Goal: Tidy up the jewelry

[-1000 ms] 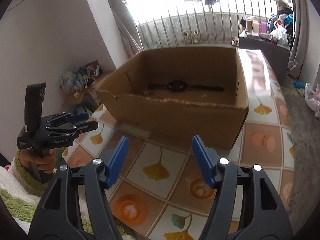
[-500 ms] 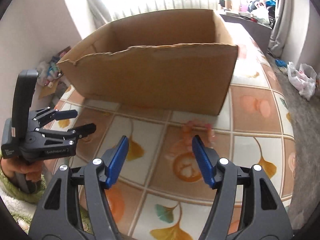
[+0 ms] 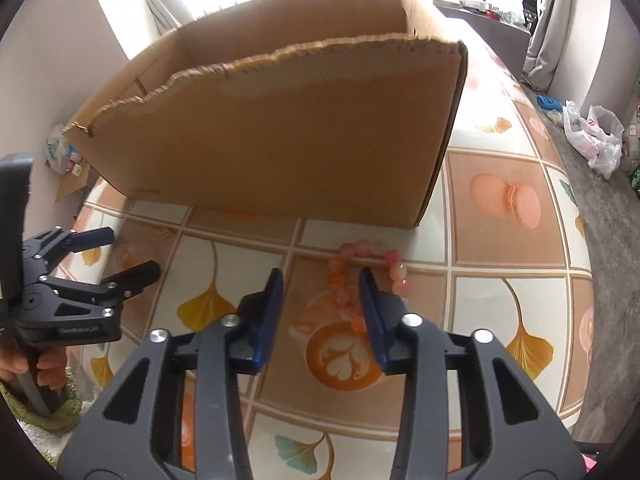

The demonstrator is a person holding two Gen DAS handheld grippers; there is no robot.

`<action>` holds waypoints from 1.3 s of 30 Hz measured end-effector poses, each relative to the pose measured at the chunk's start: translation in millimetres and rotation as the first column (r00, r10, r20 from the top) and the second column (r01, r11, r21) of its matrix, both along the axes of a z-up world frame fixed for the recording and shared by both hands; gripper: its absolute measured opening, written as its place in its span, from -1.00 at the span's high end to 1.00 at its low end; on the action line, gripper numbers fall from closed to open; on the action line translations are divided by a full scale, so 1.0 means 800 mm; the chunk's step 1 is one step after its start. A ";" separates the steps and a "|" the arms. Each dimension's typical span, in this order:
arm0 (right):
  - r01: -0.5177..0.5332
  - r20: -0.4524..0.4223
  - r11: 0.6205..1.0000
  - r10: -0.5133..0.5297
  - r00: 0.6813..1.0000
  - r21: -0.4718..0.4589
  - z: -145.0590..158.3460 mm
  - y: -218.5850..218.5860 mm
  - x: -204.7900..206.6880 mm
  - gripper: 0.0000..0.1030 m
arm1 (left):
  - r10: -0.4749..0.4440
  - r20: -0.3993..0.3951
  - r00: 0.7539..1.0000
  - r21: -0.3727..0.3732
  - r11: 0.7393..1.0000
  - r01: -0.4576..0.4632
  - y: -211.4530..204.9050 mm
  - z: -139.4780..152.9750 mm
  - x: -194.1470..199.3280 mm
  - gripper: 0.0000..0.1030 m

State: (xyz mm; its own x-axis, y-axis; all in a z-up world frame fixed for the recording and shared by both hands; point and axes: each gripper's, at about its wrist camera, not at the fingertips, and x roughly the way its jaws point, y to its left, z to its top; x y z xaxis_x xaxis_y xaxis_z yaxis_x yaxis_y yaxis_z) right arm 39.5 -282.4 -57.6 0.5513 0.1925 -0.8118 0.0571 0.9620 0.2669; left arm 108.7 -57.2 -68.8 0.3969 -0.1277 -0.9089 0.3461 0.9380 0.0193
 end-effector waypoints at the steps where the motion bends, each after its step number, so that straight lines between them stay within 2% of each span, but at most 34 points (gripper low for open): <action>1: 0.001 -0.008 1.000 -0.001 1.000 0.003 -0.002 0.000 0.001 0.35 | 0.003 -0.001 1.000 0.000 1.000 -0.003 0.001 0.000 0.001 -0.81; 12: -0.013 -0.024 1.000 0.013 1.000 0.010 -0.006 0.008 0.009 0.76 | 0.011 -0.002 1.000 -0.003 1.000 -0.011 0.006 -0.001 0.008 -0.87; 21: -0.054 -0.020 0.998 0.055 0.998 0.043 -0.001 0.026 0.011 0.77 | 0.012 0.000 1.000 -0.003 1.000 -0.012 0.005 -0.002 0.006 -0.87; 25: -0.069 -0.018 0.997 0.069 0.997 0.021 -0.002 0.037 0.010 0.75 | 0.011 0.000 1.000 -0.003 1.000 -0.011 0.005 -0.002 0.006 -0.87; 27: -0.078 -0.016 0.997 0.078 0.997 0.022 -0.002 0.041 0.012 0.66 | 0.010 -0.001 1.000 -0.003 1.000 -0.010 0.005 -0.002 0.006 -0.87; 29: -0.079 -0.011 0.997 0.079 0.997 0.025 -0.001 0.044 0.012 0.37 | 0.010 -0.001 1.000 -0.003 1.000 -0.010 0.005 -0.002 0.006 -0.87; 30: -0.078 -0.011 0.997 0.078 0.997 0.017 -0.001 0.045 0.012 0.09 | 0.010 -0.001 1.000 -0.003 1.000 -0.010 0.005 -0.002 0.006 -0.87; 31: -0.079 -0.013 0.997 0.079 0.997 0.001 -0.001 0.047 0.011 -0.09 | 0.010 0.000 1.000 -0.003 1.000 -0.010 0.006 -0.002 0.006 -0.87; 34: -0.090 -0.011 0.996 0.090 0.996 -0.003 -0.001 0.048 0.010 -0.25 | 0.012 0.001 1.000 -0.003 1.000 -0.012 0.007 -0.003 0.006 -0.87; 39: -0.105 0.020 0.993 0.104 0.994 0.050 0.012 0.035 0.000 -0.29 | 0.013 0.001 1.000 -0.003 1.000 -0.013 0.007 -0.003 0.005 -0.87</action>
State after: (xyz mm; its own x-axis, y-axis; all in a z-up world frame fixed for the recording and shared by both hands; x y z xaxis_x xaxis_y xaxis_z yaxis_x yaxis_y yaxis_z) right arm 39.6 -254.5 -47.7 0.5402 0.2905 -0.7898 -0.0480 0.9476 0.3157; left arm 112.3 -51.7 -71.4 0.3992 -0.1251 -0.9083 0.3338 0.9425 0.0169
